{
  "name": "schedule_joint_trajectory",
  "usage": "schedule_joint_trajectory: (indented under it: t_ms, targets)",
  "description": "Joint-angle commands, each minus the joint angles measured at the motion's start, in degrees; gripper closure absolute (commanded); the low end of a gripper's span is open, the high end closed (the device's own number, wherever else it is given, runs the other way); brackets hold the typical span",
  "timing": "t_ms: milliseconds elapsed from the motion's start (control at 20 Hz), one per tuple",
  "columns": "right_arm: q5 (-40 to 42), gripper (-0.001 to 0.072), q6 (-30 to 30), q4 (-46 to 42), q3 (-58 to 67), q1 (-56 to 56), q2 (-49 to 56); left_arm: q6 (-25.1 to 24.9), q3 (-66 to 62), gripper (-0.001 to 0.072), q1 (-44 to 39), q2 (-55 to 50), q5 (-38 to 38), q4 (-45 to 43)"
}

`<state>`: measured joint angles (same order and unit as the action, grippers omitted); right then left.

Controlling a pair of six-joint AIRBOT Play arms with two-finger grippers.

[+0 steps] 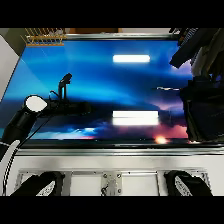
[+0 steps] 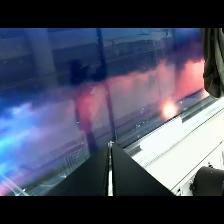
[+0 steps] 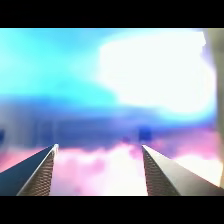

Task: Fold the clothes and pants, and hang the long-sleeved shirts on hangers.

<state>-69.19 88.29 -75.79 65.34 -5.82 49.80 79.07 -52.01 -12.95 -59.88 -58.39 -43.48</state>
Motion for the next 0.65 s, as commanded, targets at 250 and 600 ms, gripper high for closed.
schedule_joint_trajectory:
  t_ms: [250,600]
  targets:
    - [-1.64,0.0695,0.04,2.12,-2.32,13.14,-0.39,0.00,0.02,0.0691,-0.04,0.00,0.04,0.02]
    - [-2.01,0.0695,0.07,2.12,-2.32,13.11,-0.39,0.02,0.02,0.0691,-0.02,0.00,0.04,0.02]
